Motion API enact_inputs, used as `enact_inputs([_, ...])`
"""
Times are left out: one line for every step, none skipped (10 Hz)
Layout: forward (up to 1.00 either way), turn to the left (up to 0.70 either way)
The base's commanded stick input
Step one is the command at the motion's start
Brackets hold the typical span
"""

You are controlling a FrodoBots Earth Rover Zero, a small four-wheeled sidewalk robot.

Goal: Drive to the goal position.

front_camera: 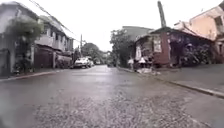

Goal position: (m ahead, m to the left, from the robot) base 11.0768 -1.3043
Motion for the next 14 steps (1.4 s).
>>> enact_inputs([1.0, 0.21])
enact_inputs([1.0, 0.05])
enact_inputs([1.0, 0.0])
enact_inputs([1.0, 0.0])
enact_inputs([1.0, 0.0])
enact_inputs([1.0, 0.0])
enact_inputs([1.0, 0.0])
enact_inputs([1.0, 0.0])
enact_inputs([1.0, 0.0])
enact_inputs([1.0, 0.14])
enact_inputs([1.0, 0.18])
enact_inputs([1.0, 0.06])
enact_inputs([1.0, 0.17])
enact_inputs([1.0, 0.01])
